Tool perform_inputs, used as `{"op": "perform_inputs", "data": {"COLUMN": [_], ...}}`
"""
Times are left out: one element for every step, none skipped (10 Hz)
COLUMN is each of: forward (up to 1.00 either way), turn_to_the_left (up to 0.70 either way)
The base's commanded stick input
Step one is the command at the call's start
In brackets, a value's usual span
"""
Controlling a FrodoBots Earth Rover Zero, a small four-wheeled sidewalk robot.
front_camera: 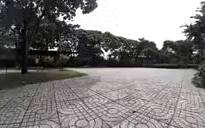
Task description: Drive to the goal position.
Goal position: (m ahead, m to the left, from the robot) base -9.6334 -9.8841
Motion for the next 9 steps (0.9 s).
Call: {"op": "perform_inputs", "data": {"forward": [1.00,1.00,1.00,1.00,1.00,1.00,1.00,1.00,1.00], "turn_to_the_left": [0.00,0.00,0.00,0.00,0.00,0.00,0.00,0.00,0.00]}}
